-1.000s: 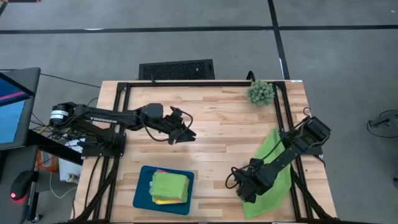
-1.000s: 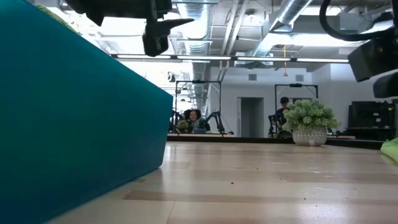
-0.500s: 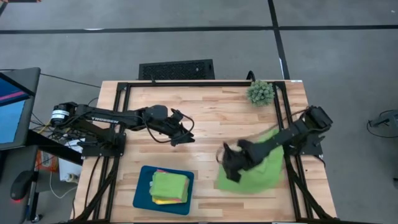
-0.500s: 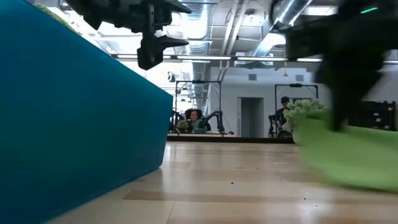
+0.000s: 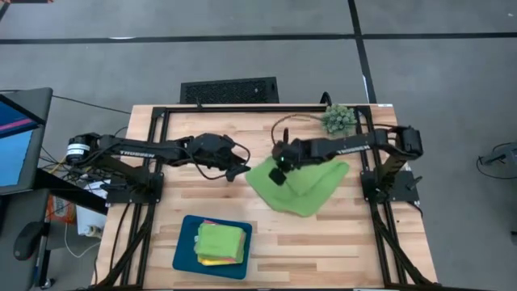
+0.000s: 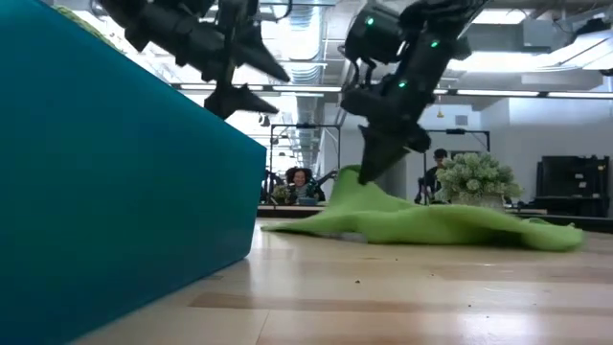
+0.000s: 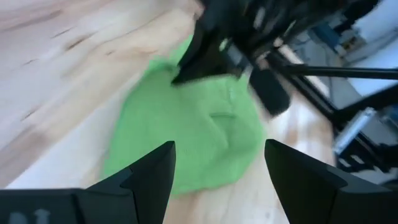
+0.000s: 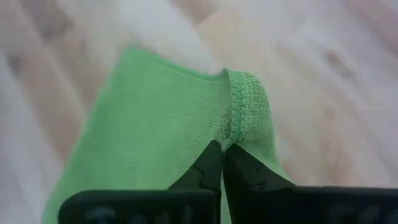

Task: Fold microfiber towels
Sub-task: Fold the green microfiber towel

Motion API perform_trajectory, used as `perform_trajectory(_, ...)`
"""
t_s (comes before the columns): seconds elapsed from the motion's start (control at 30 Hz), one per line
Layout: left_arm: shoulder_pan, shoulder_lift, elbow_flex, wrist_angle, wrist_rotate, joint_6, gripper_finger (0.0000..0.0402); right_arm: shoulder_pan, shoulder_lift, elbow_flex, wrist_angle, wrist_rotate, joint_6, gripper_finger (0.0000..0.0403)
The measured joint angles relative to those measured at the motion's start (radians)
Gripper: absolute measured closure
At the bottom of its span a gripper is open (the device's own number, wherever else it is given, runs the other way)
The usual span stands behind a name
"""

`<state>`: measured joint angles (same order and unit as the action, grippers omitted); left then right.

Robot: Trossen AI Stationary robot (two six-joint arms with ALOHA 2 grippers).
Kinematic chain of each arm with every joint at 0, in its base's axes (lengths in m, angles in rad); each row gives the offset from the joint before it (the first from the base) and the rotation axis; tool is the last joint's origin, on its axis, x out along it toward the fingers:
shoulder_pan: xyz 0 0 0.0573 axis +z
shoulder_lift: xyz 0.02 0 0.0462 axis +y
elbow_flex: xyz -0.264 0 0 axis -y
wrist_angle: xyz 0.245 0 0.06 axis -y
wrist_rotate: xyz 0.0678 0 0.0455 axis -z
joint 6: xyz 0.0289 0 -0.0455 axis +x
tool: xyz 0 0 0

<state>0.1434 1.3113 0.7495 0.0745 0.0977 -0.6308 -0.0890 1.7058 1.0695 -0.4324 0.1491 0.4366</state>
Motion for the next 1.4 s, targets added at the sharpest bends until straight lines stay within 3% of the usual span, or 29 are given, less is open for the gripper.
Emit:
perform_trajectory(0.13,0.037,0.011,-0.032,-0.007,0.0,-0.01,0.0161,-0.064,0.0,0.0,0.064,-0.017,-0.001,0.0371)
perform_trajectory(0.27,0.051,0.099,-0.054,0.011,0.008,-0.004,0.0161,-0.097,0.0,0.0,0.107,-0.024,-0.019,0.0376)
perform_trajectory(0.53,0.117,0.367,-0.047,0.294,0.108,0.015,0.0161,-0.11,0.0,0.0,0.12,-0.055,-0.027,0.0375)
perform_trajectory(0.7,0.182,0.441,-0.038,0.273,0.112,0.042,0.0161,-0.109,0.0,0.0,0.12,-0.071,-0.027,0.0372)
perform_trajectory(0.97,0.241,0.409,-0.031,0.225,0.098,0.081,0.0161,-0.11,0.0,0.0,0.127,-0.073,-0.027,0.0373)
perform_trajectory(1.1,0.243,0.399,0.028,0.024,-0.013,0.123,0.0161,-0.112,0.0,0.0,0.128,-0.072,-0.027,0.037)
perform_trajectory(1.4,0.229,0.509,0.12,-0.018,0.012,0.184,0.0161,-0.112,0.0,0.001,0.137,-0.071,-0.027,0.0374)
